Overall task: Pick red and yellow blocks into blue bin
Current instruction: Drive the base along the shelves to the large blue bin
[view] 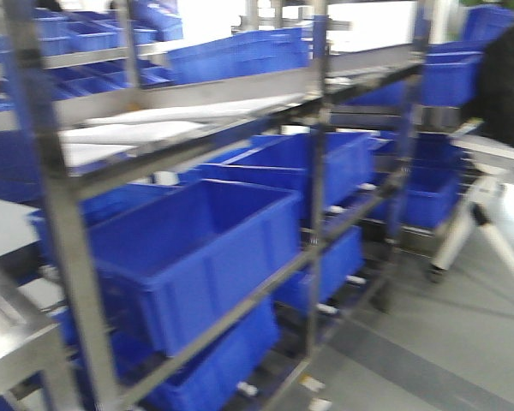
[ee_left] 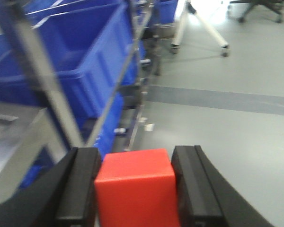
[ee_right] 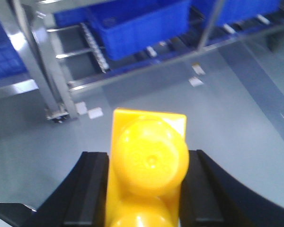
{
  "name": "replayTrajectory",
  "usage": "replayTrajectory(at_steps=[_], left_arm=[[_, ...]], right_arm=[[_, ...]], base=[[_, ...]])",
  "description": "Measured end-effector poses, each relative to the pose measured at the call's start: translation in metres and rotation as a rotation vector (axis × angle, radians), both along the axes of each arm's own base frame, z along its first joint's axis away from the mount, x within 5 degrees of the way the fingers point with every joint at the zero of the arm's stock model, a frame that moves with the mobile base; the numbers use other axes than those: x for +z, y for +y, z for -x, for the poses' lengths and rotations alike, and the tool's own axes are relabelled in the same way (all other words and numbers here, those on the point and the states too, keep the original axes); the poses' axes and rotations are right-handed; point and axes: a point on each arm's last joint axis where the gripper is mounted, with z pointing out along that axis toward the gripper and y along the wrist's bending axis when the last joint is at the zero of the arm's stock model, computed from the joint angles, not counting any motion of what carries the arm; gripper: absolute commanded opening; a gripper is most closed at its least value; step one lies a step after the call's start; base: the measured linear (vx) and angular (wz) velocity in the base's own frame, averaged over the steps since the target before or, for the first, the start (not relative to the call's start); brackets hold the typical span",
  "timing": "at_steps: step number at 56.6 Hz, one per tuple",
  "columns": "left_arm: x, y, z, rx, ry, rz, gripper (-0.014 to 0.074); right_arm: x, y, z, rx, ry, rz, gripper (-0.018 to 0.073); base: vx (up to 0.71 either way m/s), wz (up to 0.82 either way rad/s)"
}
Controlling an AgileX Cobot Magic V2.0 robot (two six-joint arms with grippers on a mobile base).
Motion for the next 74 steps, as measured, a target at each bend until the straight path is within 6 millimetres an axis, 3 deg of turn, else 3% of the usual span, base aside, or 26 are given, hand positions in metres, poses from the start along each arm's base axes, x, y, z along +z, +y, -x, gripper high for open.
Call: replayTrajectory(at_steps=[31,74], left_arm=[[-0.0001,0.0,0.0,0.0,0.001,0.0,0.0303],[-0.0001,0.0,0.0,0.0,0.001,0.0,0.0303]], right_arm=[[0.0001,0.0,-0.0001,0.0,-0.001,-0.001,0.021],[0.0001,0.0,-0.0001,0.0,-0.001,-0.001,0.021]], base=[[0.07,0.35],[0.06,0.07]])
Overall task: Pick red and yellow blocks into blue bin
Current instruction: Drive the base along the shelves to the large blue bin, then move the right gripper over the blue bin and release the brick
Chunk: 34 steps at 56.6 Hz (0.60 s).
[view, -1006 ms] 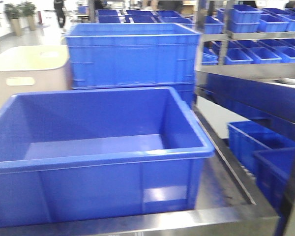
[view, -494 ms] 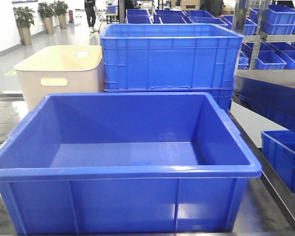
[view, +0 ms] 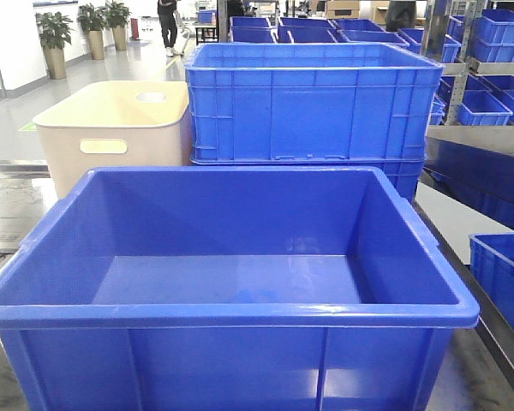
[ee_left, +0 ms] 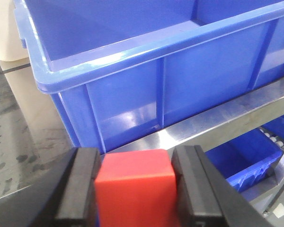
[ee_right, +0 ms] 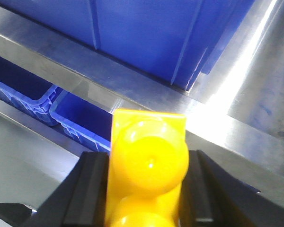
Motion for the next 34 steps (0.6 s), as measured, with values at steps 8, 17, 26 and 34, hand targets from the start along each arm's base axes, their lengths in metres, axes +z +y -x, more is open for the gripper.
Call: replayTrajectory(at_steps=[8,17,26,34], left_arm=[[0.0,0.0,0.0002,0.0,0.0,0.001,0.0303],[0.0,0.0001,0.0002,0.0,0.0,0.0,0.0303],[0.0,0.0001,0.0002,0.0,0.0,0.0,0.0303],[0.0,0.0001,0.0002,0.0,0.0,0.0,0.0303]], right_arm=[[-0.0001,-0.0001,0.0001,0.0,0.001,0.001,0.021],[-0.0002,-0.0001,0.0002,0.0,0.003,0.001,0.021],[-0.0007,-0.0004,0.0006,-0.001,0.009,0.005,0.021],[-0.0012,-0.0007,0.001,-0.002,0.016,0.009,0.021]], base=[[0.0,-0.02],[0.03,-0.06],[0.06,-0.03],[0.08,0.01]])
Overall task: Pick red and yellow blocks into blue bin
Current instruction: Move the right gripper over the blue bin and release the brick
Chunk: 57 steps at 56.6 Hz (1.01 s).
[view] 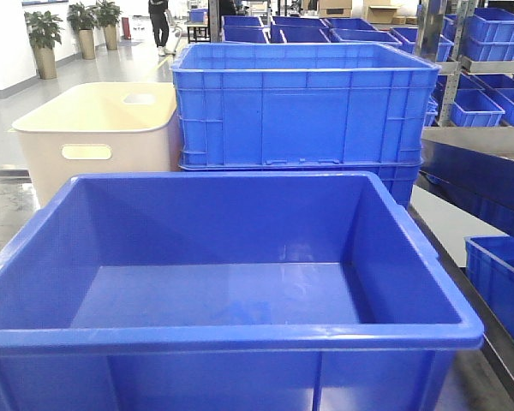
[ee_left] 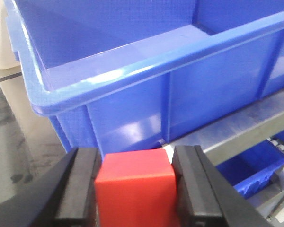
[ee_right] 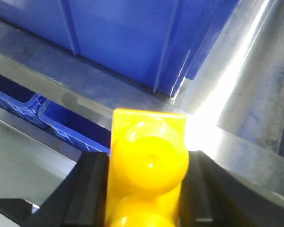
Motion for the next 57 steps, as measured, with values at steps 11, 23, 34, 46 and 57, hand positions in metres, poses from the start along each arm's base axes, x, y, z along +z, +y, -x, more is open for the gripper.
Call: replayTrajectory(at_steps=[11,23,34,46,57], left_arm=[[0.0,0.0,0.0,0.0,0.0,0.0,0.0303],[0.0,0.0,0.0,0.0,0.0,0.0,0.0303],[0.0,0.0,0.0,0.0,0.0,0.0,0.0303],[0.0,0.0,0.0,0.0,0.0,0.0,0.0303],[0.0,0.0,0.0,0.0,0.0,0.0,0.0303]], right_arm=[[-0.0001,0.0,0.0001,0.0,0.001,0.001,0.021],[-0.0001,0.0,0.0001,0.0,0.001,0.001,0.021],[-0.0001,0.0,0.0001,0.0,0.001,0.001,0.021],[-0.0001,-0.0001,0.0001,0.0,0.002,0.001,0.021],[0.0003,-0.0001,0.0003,-0.001,0.004,0.001,0.021]], base=[[0.07,-0.01],[0.03,0.0],[0.0,0.0],[0.0,0.0],[0.0,0.0]])
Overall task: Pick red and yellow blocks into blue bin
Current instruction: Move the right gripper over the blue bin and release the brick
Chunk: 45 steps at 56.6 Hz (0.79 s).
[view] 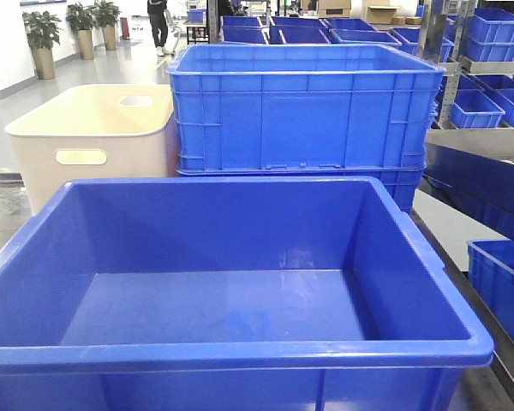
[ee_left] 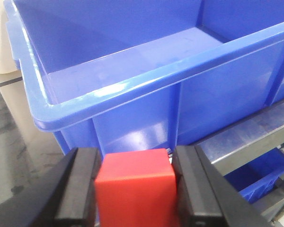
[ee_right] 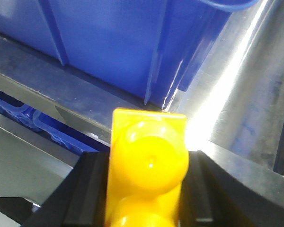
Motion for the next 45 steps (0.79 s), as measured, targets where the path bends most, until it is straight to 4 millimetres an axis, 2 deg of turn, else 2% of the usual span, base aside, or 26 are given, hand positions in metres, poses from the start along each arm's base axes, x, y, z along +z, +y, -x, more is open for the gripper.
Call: replayTrajectory(at_steps=[4,7,16,22,26,34,37,45], left_arm=[[0.0,0.0,0.0,0.0,0.0,0.0,0.0303],[0.0,0.0,0.0,0.0,0.0,0.0,0.0303],[0.0,0.0,0.0,0.0,0.0,0.0,0.0303],[0.0,0.0,0.0,0.0,0.0,0.0,0.0303],[0.0,0.0,0.0,0.0,0.0,0.0,0.0303],[0.0,0.0,0.0,0.0,0.0,0.0,0.0303],[0.0,0.0,0.0,0.0,0.0,0.0,0.0303],[0.0,0.0,0.0,0.0,0.0,0.0,0.0303]], right_arm=[[0.006,0.0,0.001,-0.002,0.003,-0.006,0.021],[0.018,0.0,0.002,-0.003,-0.006,-0.024,0.021],[0.076,0.003,0.003,0.007,-0.121,-0.136,0.021],[0.107,0.008,-0.007,0.013,-0.178,-0.164,0.0211],[0.123,0.016,-0.021,0.02,-0.195,-0.152,0.0214],[0.127,0.04,-0.066,0.036,-0.147,-0.095,0.0217],[0.122,0.052,-0.089,0.036,-0.111,-0.07,0.0218],[0.109,0.077,-0.134,0.037,-0.044,-0.03,0.023]], base=[[0.0,0.0],[0.0,0.0],[0.0,0.0],[0.0,0.0],[0.0,0.0],[0.0,0.0],[0.0,0.0],[0.0,0.0]])
